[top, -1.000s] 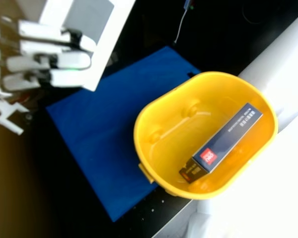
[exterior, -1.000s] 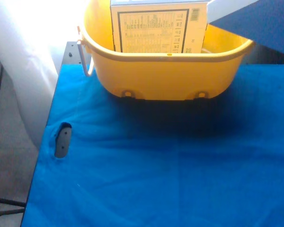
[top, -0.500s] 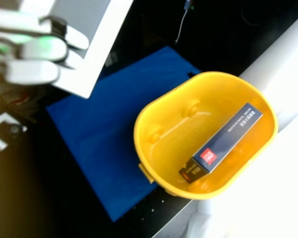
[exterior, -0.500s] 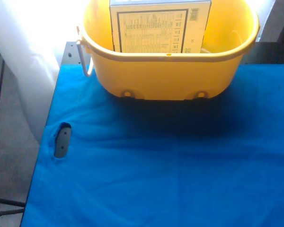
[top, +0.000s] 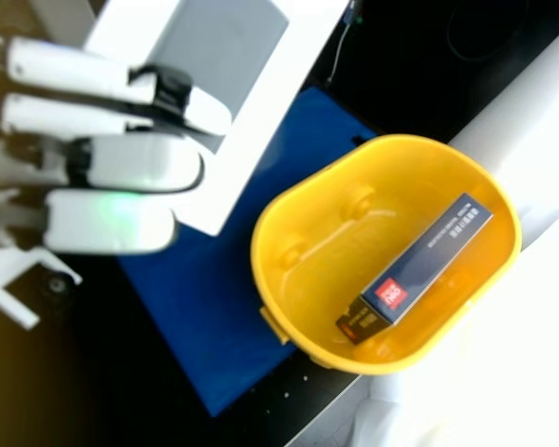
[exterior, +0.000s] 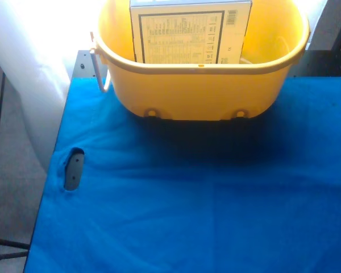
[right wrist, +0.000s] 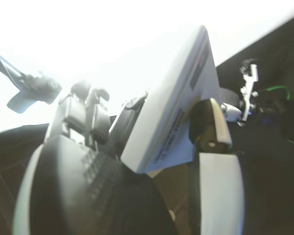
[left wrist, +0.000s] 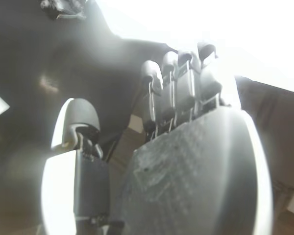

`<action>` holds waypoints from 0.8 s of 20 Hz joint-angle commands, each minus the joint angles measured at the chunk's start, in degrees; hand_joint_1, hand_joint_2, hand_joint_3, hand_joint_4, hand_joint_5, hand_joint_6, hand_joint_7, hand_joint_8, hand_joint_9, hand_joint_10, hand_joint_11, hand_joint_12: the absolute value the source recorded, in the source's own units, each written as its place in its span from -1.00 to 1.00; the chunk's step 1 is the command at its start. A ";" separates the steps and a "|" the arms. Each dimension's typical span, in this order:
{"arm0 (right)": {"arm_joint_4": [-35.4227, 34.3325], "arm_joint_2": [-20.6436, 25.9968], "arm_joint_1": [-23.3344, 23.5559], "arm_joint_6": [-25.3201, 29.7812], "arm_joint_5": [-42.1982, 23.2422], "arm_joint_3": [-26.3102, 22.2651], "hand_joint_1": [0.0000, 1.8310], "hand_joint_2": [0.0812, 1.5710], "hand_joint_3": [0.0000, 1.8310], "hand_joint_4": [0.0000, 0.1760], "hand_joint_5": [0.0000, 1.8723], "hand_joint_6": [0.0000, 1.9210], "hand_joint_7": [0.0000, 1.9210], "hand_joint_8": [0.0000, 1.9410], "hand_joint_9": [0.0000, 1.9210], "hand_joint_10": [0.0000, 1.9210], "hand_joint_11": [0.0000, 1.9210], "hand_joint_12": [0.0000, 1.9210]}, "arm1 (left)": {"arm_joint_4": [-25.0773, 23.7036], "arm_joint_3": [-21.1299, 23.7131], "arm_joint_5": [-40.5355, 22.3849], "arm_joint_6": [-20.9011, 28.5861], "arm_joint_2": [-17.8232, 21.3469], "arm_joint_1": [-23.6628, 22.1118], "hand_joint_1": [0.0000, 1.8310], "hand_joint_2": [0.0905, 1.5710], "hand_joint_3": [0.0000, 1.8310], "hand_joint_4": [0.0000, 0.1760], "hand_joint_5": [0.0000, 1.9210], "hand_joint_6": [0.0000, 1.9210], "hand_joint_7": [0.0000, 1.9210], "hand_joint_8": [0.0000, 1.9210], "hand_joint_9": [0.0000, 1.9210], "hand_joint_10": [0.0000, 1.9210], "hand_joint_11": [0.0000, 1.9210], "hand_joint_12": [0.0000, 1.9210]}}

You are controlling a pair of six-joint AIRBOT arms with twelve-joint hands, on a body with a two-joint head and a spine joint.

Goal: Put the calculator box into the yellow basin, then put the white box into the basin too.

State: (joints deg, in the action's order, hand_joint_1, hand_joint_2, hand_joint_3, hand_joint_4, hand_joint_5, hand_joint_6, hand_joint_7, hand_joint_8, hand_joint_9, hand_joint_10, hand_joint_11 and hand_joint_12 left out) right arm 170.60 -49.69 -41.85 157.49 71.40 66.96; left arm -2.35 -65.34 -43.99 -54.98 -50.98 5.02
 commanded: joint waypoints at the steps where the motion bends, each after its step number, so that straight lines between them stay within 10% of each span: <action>1: 1.97 -0.14 1.93 0.18 5.28 0.59 0.34 0.37 -1.00 -0.77 0.10 0.00 0.03 -0.01 -0.77 -0.99 -1.00 -0.57 | 0.71 -0.08 -5.85 -0.05 -0.26 -0.58 -0.32 0.57 -1.00 -1.00 -0.69 -0.97 -0.85 -0.99 -0.85 -0.99 -1.00 -0.34; 6: 1.97 -4.54 6.34 -3.22 1.30 2.82 0.34 0.37 -1.00 -0.88 0.10 0.01 0.03 -0.03 -0.76 -0.99 -1.00 -0.57 | 0.72 -0.16 -4.87 0.01 -0.60 -0.58 -0.22 0.58 -1.00 -1.00 -0.54 -0.88 -0.75 -0.99 -0.78 -0.97 -1.00 -0.15; 9: 1.97 -6.66 7.15 -3.22 0.17 4.29 0.34 0.37 -1.00 -0.88 0.10 0.01 0.03 -0.03 -0.76 -0.99 -1.00 -0.57 | 0.70 -0.15 -4.77 0.06 -0.99 -0.56 -0.30 0.61 -0.99 -0.60 -0.60 -0.94 -0.73 -0.99 -0.77 -0.97 -1.00 -0.28; 11: 1.97 -8.03 7.73 -3.22 -1.38 5.13 0.34 0.37 -1.00 -0.72 0.08 0.01 0.04 -0.03 -0.76 -0.99 -1.00 -0.57 | 0.63 -0.15 -4.61 0.22 -1.21 -0.55 -0.24 0.61 -1.00 -1.00 -0.53 -0.93 -0.70 -0.99 -0.76 -0.97 -1.00 -0.25; 12: 1.97 -8.65 7.99 -3.22 -2.25 5.58 0.27 0.41 -1.00 -1.00 0.02 0.09 -0.40 -0.57 -0.68 -0.94 -1.00 0.02 | 0.60 -0.15 -4.57 0.25 -1.25 -0.50 -0.21 0.57 -1.00 -1.00 -0.45 -0.90 -0.71 -1.00 -0.79 -0.99 -1.00 -0.32; 13: 1.97 -9.67 8.23 -3.21 -3.39 6.21 0.26 0.43 -1.00 -1.00 -0.02 0.13 -0.42 -0.78 -0.63 -0.89 -1.00 0.27 | 0.54 -0.15 -4.53 0.30 -1.35 -0.44 -0.17 0.54 -1.00 -1.00 -0.41 -0.88 -0.74 -1.00 -0.80 -0.99 -1.00 -0.32; 14: 1.97 -10.32 8.32 -3.21 -3.84 6.51 0.26 0.43 -0.99 -1.00 -0.02 0.14 -0.57 -0.95 -0.86 -0.98 -1.00 -0.34 | 0.38 -0.15 -4.56 0.37 -1.49 -0.44 -0.16 0.52 -1.00 -1.00 -0.42 -0.88 -0.75 -1.00 -0.79 -0.99 -1.00 -0.27; 15: 1.97 -10.84 8.39 -3.21 -4.08 6.75 0.42 0.51 -1.00 -1.00 -0.03 0.20 -0.35 0.06 -0.45 0.27 -0.58 0.43 | -0.03 -0.15 -4.61 0.92 -1.55 -0.44 -0.21 0.54 -1.00 -1.00 -0.43 -0.88 -0.77 -1.00 -0.79 -0.99 -1.00 -0.23; 16: 1.97 -11.33 8.65 -3.21 -4.49 7.02 0.31 0.40 -1.00 -1.00 0.05 0.06 0.08 0.77 0.11 0.85 0.15 0.89 | -0.47 -0.15 -4.82 1.73 -1.55 -0.45 -0.16 0.51 -1.00 -0.83 -0.38 -0.85 -0.64 -0.94 -0.70 -0.94 -1.00 -0.07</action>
State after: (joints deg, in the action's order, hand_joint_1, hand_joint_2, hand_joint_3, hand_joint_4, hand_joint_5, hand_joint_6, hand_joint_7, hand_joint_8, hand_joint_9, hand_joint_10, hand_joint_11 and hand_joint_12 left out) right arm 170.60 -61.36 -34.11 154.12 60.05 73.69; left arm -3.18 -65.34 -42.22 -53.21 -52.40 5.08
